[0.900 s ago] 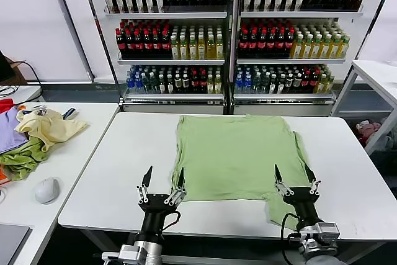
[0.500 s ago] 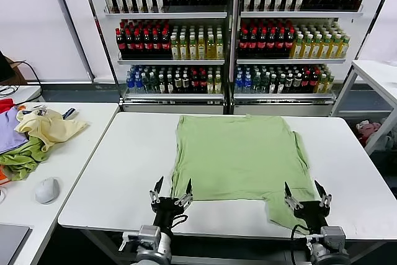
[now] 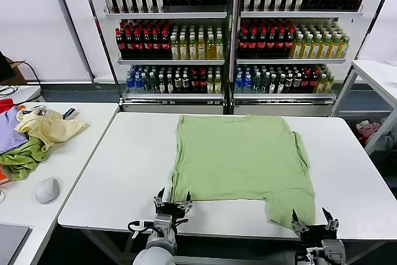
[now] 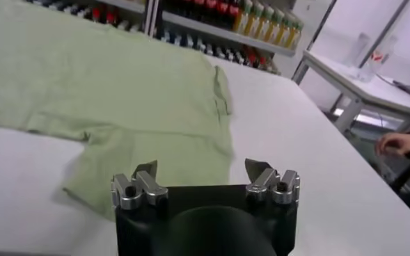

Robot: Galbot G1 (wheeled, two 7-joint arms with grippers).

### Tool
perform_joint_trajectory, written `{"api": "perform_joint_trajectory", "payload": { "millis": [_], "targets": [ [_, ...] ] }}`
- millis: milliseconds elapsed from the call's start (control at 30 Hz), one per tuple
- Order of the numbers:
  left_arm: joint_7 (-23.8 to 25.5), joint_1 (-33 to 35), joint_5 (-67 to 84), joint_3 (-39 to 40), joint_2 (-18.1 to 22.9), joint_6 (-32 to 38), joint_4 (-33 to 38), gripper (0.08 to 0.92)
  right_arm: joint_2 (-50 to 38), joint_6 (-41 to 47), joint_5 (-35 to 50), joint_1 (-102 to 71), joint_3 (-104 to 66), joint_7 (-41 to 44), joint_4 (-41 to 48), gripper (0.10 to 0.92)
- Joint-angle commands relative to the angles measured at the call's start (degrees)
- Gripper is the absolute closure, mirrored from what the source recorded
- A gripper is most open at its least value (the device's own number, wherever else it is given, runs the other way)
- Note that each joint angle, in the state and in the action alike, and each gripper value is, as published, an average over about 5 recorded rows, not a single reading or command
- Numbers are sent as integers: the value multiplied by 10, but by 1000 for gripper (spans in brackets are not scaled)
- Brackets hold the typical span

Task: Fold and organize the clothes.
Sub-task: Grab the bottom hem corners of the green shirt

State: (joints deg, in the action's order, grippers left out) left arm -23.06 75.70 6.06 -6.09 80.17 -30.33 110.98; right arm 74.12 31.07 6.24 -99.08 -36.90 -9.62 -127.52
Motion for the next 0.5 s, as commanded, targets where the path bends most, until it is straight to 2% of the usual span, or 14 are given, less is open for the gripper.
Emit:
{"api": "perform_joint_trajectory", "payload": {
  "millis": [33, 167, 500],
  "targets": [
    [-13, -16, -4, 1, -3, -31, -29, 183, 2, 12, 12, -9, 1, -3, 8, 243],
    [-5, -9, 7, 5, -8, -31, -20, 260, 3, 12, 29, -5, 2, -4, 11, 349],
    [8, 3, 32, 6, -17, -29, -4, 562, 2, 19, 65, -2, 3, 5, 16, 634]
  ]
}}
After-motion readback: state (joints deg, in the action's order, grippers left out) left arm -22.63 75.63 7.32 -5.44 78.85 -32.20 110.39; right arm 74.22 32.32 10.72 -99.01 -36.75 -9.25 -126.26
